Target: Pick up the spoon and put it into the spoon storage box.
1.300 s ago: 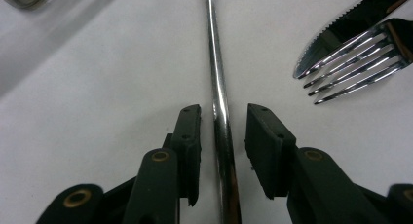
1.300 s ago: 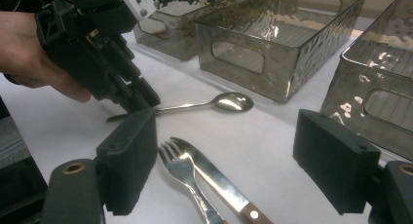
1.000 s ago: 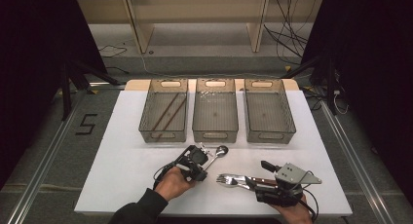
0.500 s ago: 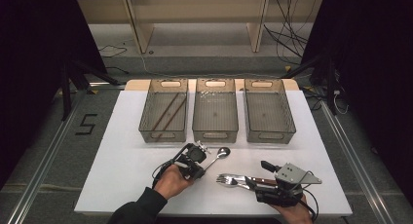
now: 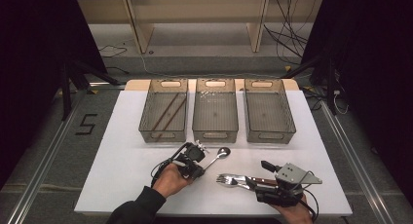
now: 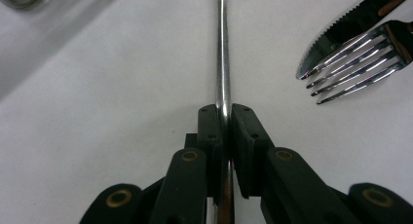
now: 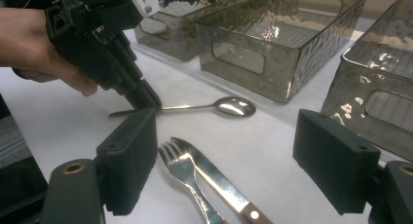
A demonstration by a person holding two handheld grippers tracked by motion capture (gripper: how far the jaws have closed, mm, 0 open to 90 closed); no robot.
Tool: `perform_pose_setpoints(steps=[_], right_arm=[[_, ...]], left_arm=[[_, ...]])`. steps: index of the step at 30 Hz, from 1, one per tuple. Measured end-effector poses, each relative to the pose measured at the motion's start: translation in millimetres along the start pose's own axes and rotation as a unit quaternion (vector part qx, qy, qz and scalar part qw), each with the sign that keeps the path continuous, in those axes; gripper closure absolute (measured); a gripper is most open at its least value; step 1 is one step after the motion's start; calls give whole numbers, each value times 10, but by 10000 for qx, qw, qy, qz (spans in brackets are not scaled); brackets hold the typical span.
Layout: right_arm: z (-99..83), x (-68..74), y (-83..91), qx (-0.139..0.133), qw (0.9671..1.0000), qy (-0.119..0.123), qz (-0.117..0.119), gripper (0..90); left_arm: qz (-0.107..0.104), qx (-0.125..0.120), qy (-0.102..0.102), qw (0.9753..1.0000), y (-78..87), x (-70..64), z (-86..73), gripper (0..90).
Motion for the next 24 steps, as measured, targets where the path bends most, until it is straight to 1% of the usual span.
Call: perform_pose_setpoints(steps=[3, 17, 21, 23, 24], right_arm=[[0, 0, 1, -4, 10000, -1, -1, 249], [0, -2, 0, -3, 10000, -9, -1, 249], [0, -3, 2, -3, 10000, -15, 1, 249], [0, -3, 2, -1, 10000, -16, 1, 249], [0, -3, 3, -2, 10000, -13, 0, 249]], left_arm=[[42, 32, -80, 10000, 7, -3, 0, 826], [-14, -87, -82, 9999, 50, 48, -11, 826], [-27, -153, -80, 9998, 90, 48, -12, 826], [-55, -162, -128, 9998, 121, 47, -12, 826], [-67, -199, -108, 9997, 142, 35, -12, 826]])
Point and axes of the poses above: each handheld gripper's, and its own axes: y roughly backward along the jaws, z roughly out of its top, x roughly to its left, the point moved 1 cm from there along -y, roughly forward along the jaws, and after that the axes turned 9 degrees about x, right-handed, at the moved point
